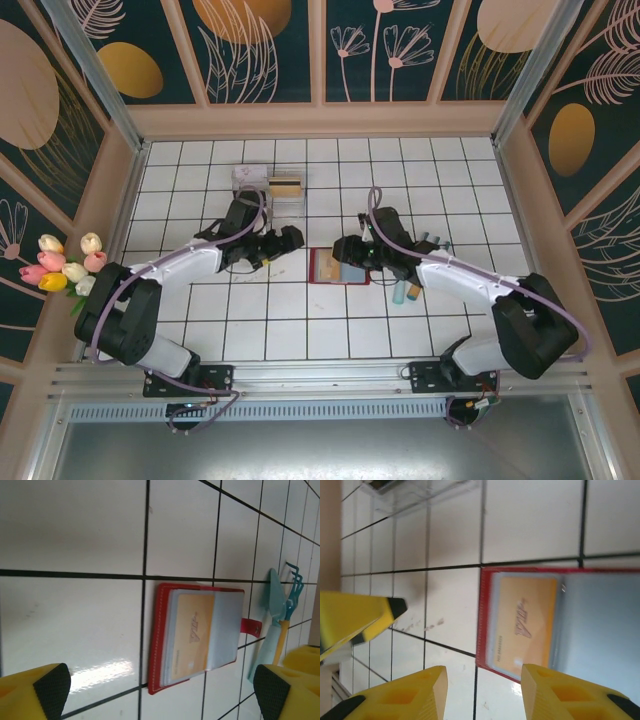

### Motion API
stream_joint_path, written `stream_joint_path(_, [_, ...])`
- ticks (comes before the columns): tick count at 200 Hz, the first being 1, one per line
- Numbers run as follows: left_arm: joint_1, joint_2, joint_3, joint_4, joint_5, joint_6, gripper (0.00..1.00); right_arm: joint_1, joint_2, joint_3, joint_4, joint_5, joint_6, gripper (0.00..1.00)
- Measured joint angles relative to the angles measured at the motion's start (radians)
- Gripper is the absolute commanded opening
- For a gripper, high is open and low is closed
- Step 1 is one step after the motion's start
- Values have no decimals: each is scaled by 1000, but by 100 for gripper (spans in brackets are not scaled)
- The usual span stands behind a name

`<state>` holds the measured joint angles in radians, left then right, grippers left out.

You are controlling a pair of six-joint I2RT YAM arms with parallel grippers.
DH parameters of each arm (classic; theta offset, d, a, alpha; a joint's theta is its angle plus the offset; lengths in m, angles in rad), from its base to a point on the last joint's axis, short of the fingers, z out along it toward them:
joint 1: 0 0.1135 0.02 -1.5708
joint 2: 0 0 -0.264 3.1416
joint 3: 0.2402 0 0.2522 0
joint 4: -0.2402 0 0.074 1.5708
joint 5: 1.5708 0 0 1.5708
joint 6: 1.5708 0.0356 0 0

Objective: Take the credit cards out of the card holder

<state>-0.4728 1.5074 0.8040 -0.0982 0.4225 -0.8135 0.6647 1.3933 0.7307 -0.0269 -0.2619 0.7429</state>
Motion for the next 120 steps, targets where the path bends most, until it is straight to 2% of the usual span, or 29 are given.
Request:
stream_joint_path(25, [-40,2,0,18,0,-24,76,6,58,-13,27,11,93,38])
stream_joint_path(63, [-105,64,31,33,1,-55,48,6,116,-14,49,30,159,32])
stream_joint_path(94, [-155,149,84,32,8,-57,38,6,137,-14,65,50,184,28])
stream_joint_path(120, [-182,199,126,21,9,-56,34,6,166,-14,72,56,188,25])
